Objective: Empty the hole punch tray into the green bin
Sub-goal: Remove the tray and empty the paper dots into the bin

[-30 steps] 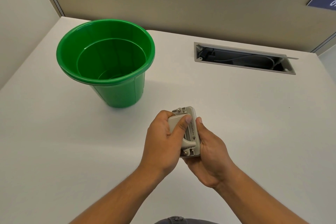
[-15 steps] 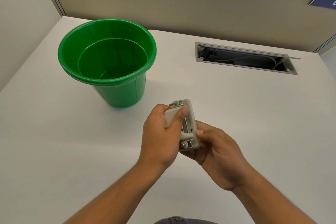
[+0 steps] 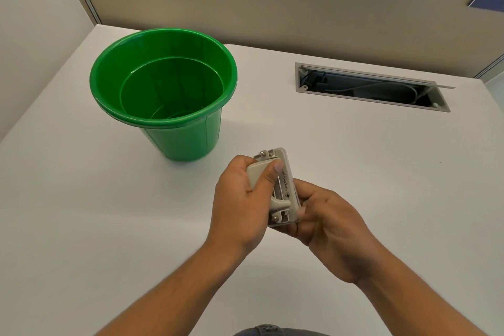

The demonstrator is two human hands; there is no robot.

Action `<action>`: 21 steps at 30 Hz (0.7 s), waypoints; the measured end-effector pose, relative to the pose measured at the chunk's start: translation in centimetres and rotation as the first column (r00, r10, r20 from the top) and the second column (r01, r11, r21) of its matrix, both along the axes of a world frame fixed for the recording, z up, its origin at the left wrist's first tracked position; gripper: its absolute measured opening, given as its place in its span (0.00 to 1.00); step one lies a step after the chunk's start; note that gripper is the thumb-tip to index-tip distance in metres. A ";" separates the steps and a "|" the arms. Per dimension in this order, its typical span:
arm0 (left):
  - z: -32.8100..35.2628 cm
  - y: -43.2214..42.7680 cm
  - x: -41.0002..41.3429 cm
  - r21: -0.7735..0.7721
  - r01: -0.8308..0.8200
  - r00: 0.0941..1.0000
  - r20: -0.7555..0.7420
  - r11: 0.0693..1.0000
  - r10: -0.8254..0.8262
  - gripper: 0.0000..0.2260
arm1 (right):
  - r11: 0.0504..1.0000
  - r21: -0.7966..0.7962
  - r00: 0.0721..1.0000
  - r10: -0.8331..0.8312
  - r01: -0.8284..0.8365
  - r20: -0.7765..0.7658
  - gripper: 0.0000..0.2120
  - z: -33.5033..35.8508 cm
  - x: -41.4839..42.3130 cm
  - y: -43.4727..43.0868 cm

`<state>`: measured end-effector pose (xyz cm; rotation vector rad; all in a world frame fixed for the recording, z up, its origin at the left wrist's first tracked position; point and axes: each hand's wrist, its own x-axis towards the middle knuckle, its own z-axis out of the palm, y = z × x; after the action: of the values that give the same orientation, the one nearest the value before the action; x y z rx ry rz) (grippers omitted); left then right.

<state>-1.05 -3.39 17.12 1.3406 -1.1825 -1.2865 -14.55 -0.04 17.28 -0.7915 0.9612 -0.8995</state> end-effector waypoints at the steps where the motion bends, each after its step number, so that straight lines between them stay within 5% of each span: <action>1: 0.0 0.0 0.0 0.003 0.007 1.000 -0.008 1.000 -0.007 0.11 | 0.999 0.024 0.998 -0.031 0.030 0.059 0.25 -0.1 0.2 -0.1; 9: -0.1 0.6 -0.6 0.050 0.087 0.985 -0.155 0.995 -0.078 0.12 | 0.911 0.291 0.926 -0.345 0.291 0.154 0.25 -0.4 1.9 -0.4; 21: -0.8 0.8 -1.2 0.139 -0.156 0.979 -0.107 0.978 0.171 0.20 | 0.909 0.231 0.930 -0.366 0.347 0.043 0.23 -0.7 3.3 0.0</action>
<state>-2.25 -2.58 16.35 1.4042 -0.9003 -1.3222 -11.28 -0.03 16.54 -0.3884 1.1285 -1.1103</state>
